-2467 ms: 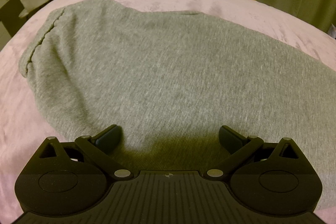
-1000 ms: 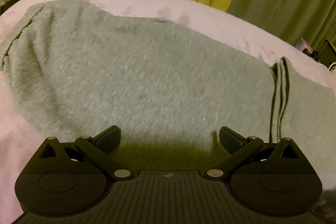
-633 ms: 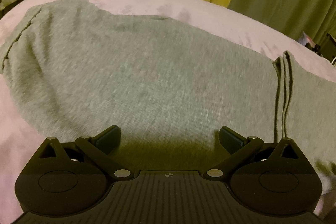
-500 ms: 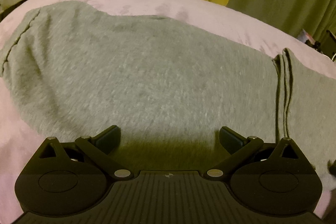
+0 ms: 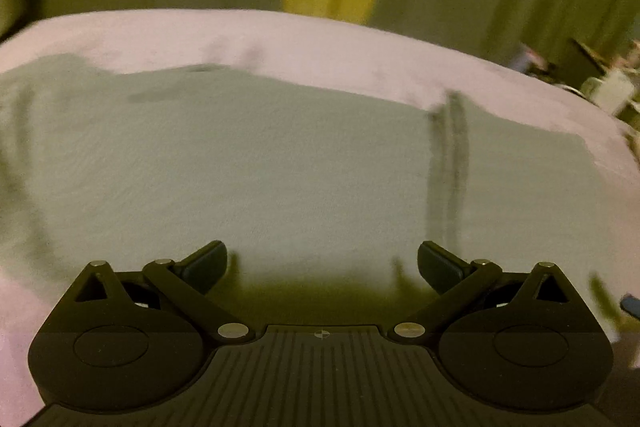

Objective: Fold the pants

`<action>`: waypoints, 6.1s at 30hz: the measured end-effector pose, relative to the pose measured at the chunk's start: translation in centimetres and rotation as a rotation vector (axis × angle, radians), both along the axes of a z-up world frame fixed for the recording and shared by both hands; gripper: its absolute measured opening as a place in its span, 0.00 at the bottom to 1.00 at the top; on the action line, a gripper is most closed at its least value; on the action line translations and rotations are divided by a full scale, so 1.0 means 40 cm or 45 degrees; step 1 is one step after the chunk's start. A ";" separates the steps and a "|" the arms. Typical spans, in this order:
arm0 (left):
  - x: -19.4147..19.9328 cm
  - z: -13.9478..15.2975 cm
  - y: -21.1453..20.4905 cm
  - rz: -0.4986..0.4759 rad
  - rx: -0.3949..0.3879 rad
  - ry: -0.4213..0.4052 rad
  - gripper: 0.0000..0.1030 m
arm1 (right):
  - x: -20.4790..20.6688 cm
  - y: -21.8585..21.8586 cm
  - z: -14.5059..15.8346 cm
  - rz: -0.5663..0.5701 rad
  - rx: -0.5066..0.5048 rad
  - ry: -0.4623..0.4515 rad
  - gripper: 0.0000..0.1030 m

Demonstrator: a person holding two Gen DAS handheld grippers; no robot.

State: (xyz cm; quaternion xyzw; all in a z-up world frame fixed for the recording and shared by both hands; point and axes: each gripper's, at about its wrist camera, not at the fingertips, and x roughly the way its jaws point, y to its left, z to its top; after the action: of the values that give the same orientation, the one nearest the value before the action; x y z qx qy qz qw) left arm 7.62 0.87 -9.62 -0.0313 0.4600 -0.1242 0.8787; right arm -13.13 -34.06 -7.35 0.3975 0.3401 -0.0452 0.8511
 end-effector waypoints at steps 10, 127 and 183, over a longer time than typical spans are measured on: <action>0.130 -0.067 -0.233 -0.198 0.135 0.044 1.00 | -0.038 -0.063 -0.020 -0.273 -0.049 0.070 0.94; 0.028 -0.042 0.136 0.110 0.033 0.101 0.91 | 0.047 0.201 -0.022 0.221 -0.418 0.163 0.06; 0.206 -0.176 0.838 0.792 -0.869 -0.062 0.35 | 0.112 0.320 -0.035 0.416 -0.586 0.068 0.96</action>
State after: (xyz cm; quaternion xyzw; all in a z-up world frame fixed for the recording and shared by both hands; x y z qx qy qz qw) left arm 15.87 34.39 -16.67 -0.4525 0.3408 0.0004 0.8241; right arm -8.65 -21.27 -8.73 0.1325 0.4028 0.0063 0.9056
